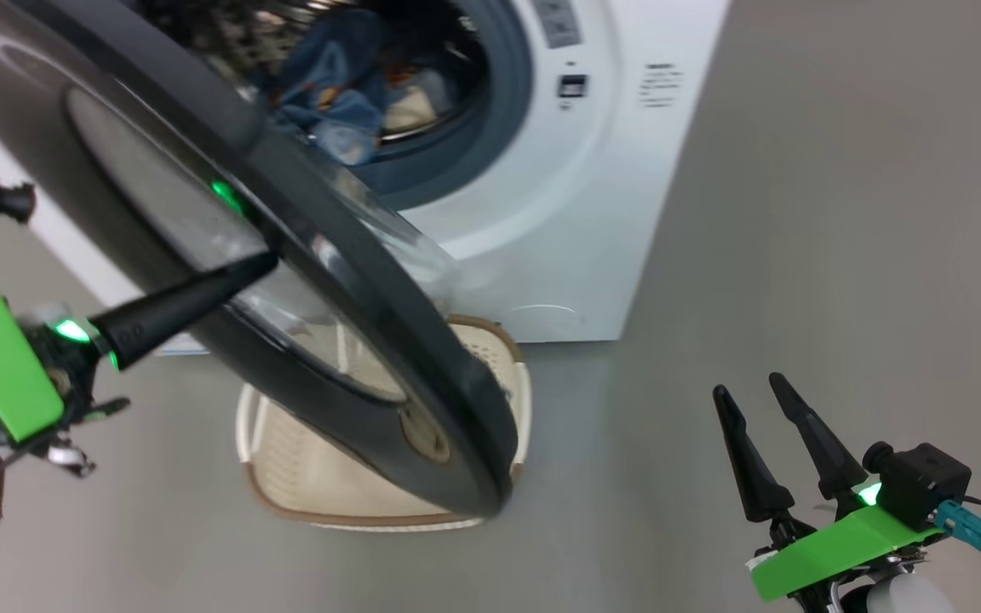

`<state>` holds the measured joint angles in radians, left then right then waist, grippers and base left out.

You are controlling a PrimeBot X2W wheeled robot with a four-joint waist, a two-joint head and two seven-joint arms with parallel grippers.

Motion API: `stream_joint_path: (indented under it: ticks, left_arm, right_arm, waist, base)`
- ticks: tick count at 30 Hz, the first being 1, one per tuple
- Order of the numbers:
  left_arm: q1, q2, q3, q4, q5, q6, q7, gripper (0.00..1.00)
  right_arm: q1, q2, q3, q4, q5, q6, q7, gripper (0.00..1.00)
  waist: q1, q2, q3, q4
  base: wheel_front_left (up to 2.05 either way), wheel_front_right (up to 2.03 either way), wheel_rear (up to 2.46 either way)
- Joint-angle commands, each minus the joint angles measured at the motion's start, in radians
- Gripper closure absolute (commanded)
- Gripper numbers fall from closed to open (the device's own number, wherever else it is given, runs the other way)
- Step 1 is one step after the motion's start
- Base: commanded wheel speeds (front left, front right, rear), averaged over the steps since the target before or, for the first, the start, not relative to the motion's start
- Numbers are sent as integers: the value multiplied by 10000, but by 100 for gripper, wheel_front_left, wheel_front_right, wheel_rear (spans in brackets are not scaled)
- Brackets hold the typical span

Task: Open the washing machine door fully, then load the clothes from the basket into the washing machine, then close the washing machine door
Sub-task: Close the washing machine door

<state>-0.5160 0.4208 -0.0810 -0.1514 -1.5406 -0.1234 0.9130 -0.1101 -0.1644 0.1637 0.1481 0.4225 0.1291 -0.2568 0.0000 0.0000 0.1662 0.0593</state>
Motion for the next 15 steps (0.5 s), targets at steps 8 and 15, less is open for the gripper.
stream_joint_path:
  ticks: [8,15]
  left_arm:
    - [-562,443,458,121,196,-73,-634,100]
    - [338,669,586,19,158,-73,-1052,100]
  right_arm:
    - [-438,54,92,-286,-106,16,-49,0]
    - [-235,60,63,-247,-133,16,-49,0]
  waist:
    - [0,0,235,-877]
    - [0,0,-84,-711]
  base:
    - [0,0,0]
    - [0,0,0]
